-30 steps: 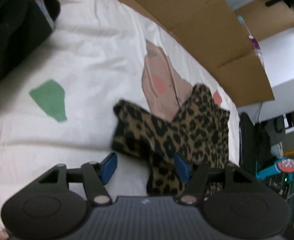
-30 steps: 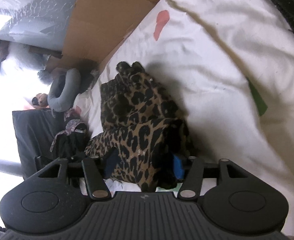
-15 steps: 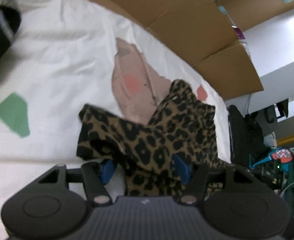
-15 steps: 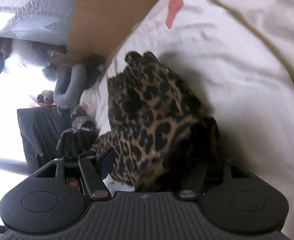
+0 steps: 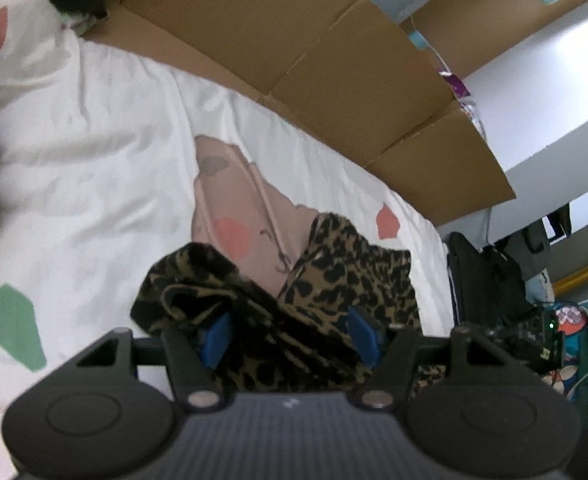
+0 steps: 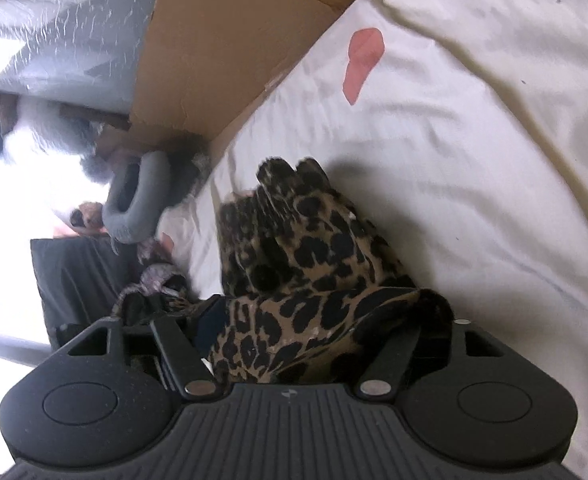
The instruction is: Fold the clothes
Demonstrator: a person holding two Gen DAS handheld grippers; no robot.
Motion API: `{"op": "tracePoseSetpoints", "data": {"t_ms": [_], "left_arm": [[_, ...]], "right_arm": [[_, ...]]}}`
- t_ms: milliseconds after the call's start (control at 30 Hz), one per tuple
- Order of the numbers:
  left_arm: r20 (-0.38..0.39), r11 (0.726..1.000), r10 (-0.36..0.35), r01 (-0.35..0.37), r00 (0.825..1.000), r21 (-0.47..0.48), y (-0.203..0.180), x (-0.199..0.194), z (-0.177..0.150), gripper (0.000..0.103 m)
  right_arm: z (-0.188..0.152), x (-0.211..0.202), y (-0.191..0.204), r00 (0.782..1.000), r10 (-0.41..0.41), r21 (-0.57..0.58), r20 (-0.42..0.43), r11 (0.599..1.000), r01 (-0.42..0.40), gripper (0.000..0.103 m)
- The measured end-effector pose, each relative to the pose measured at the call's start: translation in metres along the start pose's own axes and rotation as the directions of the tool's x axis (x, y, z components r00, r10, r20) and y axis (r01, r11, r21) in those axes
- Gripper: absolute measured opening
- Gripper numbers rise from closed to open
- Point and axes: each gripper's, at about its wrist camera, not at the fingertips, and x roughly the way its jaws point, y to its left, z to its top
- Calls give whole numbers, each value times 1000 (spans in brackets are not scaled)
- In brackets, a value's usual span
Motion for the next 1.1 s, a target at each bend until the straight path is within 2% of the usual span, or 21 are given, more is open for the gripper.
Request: {"op": "tracePoseSetpoints", "data": {"t_ms": [100, 433, 633, 700, 767, 900, 933, 1000, 1100], "left_arm": [[9, 1000, 4, -4, 1000, 7, -2, 0, 2, 65], [49, 998, 60, -62, 997, 31, -3, -8, 4, 65], [59, 988, 136, -140, 989, 62, 3, -8, 6, 63], [53, 979, 179, -183, 982, 95, 2, -5, 6, 60], [51, 967, 218, -223, 975, 127, 2, 0, 6, 52], [67, 939, 282, -290, 957, 185, 3, 9, 10, 47], [69, 934, 292, -300, 954, 194, 3, 11, 11, 44], [73, 924, 312, -320, 947, 208, 5, 15, 15, 42], [80, 914, 330, -339, 941, 223, 8, 22, 21, 41]], "right_arm": [[5, -2, 0, 999, 23, 22, 26, 999, -23, 87], [24, -20, 2, 991, -26, -13, 131, 1000, 28, 90], [23, -31, 11, 978, -104, -103, 180, 987, 124, 88], [23, -32, 12, 971, -138, -132, 194, 977, 165, 83], [23, -33, 13, 964, -175, -159, 202, 965, 209, 77], [24, -25, 14, 943, -267, -220, 197, 926, 308, 68], [24, -24, 14, 942, -275, -230, 195, 920, 316, 66], [23, -20, 14, 938, -292, -254, 187, 908, 333, 55], [23, -13, 17, 931, -320, -290, 178, 887, 360, 50]]}}
